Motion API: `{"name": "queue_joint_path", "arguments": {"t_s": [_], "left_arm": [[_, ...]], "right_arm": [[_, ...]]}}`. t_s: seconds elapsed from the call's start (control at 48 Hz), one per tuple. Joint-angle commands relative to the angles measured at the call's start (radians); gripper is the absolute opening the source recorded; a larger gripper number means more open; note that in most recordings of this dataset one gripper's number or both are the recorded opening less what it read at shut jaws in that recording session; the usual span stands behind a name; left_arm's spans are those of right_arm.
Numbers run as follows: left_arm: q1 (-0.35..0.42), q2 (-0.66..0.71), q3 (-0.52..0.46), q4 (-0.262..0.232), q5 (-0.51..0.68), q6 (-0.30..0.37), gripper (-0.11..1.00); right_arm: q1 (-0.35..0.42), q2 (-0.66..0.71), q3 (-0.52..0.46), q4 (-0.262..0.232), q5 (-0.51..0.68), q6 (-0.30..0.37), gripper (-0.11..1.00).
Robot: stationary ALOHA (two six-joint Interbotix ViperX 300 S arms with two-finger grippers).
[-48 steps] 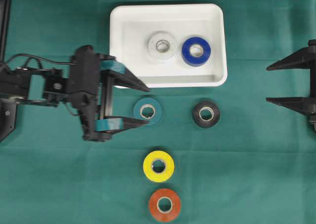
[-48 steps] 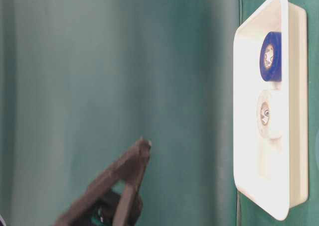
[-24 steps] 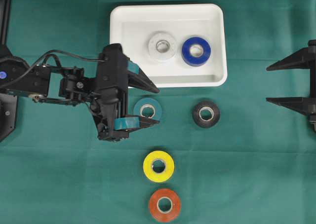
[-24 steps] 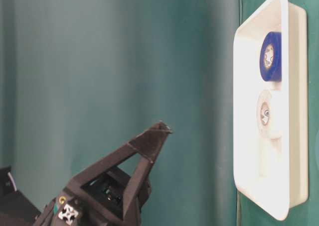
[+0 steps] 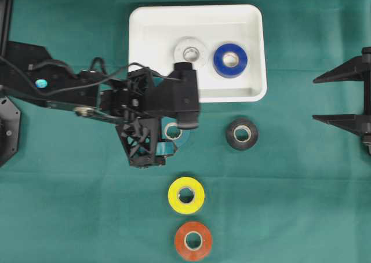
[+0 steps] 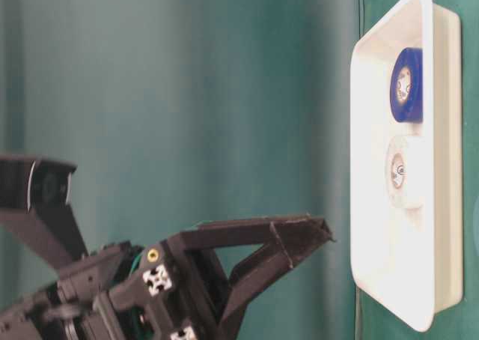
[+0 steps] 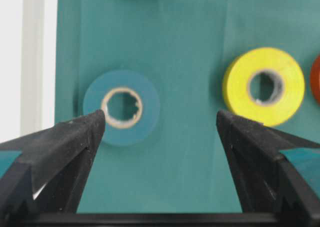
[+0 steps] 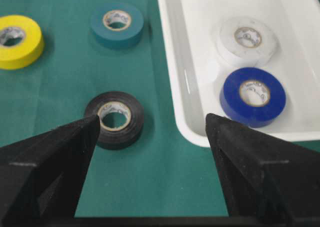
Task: Pick up the tape from a random location and place it into the white case.
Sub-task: 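Reach the left gripper toward the teal tape roll, then lower the left gripper into the teal roll's hole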
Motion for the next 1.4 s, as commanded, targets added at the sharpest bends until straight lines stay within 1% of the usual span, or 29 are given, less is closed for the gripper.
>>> {"name": "queue_joint_path", "arguments": {"t_s": [0.0,1.167,1.375], "left_arm": [[0.0,0.005,-0.063,0.005,0.055,0.0,0.93],[-0.003,0.012,-0.067,0.006,0.052,-0.003,0.93],[-0.005,0.012,-0.043,0.006,0.018,-0.028,0.93]], "right_arm": [[-0.002,0.008,-0.029,-0.002,-0.003,0.0,0.83],[-0.002,0.015,-0.028,-0.002,0.0,-0.003,0.83],[-0.002,0.023,-0.026,-0.002,-0.002,-0.003,0.83]]}}
